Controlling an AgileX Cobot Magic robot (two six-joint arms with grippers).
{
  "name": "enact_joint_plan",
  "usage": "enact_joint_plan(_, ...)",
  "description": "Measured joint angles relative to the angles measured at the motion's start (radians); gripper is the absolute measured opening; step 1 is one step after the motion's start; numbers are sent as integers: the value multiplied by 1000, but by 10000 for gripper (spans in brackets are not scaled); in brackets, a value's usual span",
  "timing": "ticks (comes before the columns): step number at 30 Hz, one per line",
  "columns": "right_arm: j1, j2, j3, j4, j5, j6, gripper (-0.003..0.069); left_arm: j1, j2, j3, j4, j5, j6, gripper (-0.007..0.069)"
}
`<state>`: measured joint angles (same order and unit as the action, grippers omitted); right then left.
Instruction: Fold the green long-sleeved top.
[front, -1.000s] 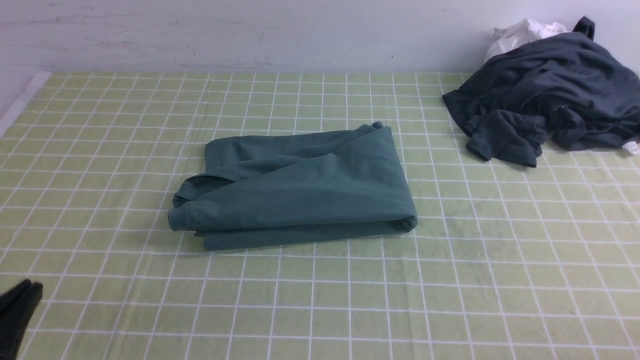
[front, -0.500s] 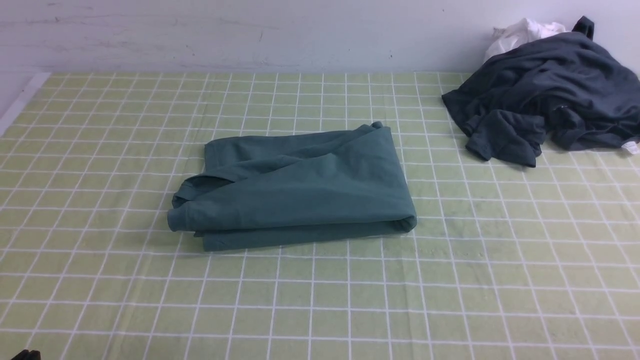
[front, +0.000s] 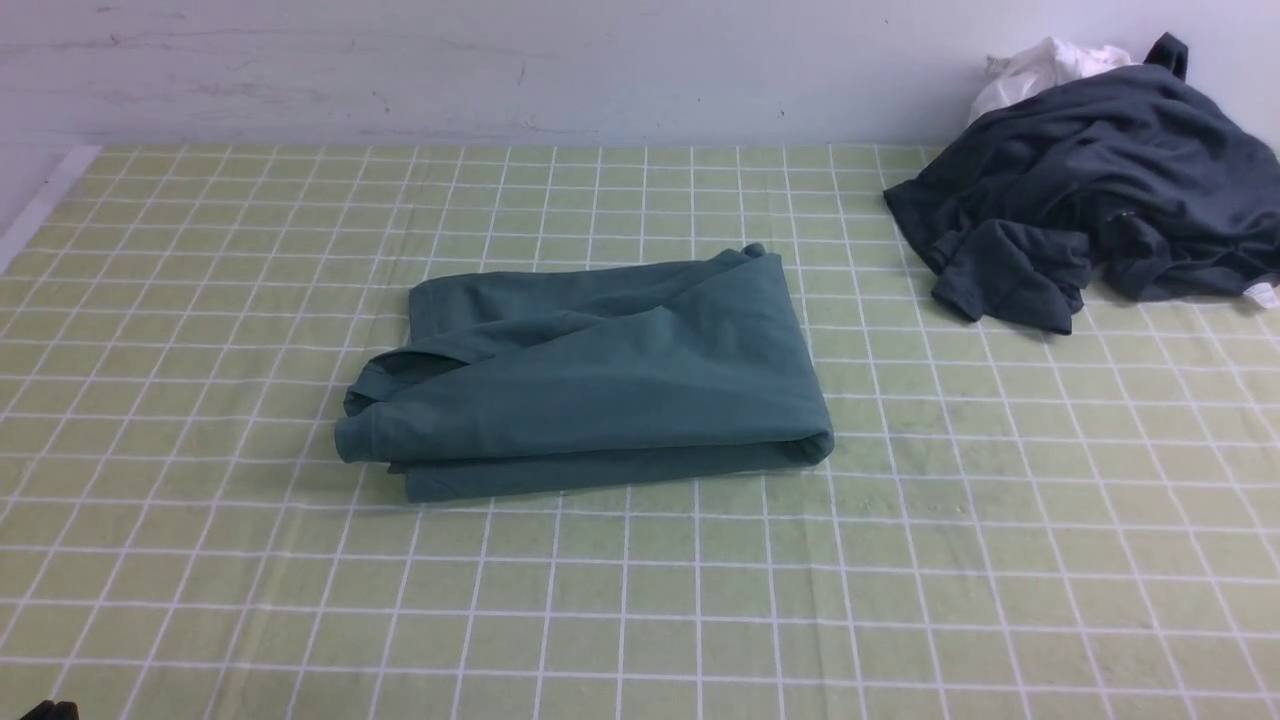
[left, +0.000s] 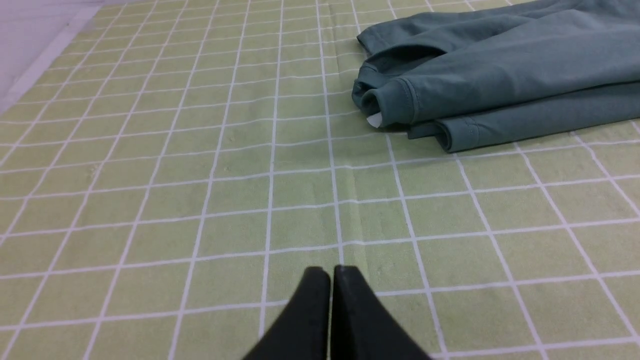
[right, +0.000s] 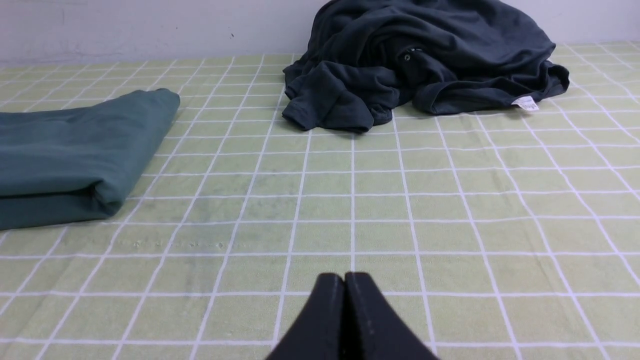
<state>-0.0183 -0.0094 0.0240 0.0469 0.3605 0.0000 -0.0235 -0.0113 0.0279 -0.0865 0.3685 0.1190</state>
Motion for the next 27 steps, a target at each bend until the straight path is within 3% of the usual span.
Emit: enact_joint_plan(27, 0, 0, 0, 0, 0, 29, -14, 0, 0, 0, 1, 3, 0, -3)
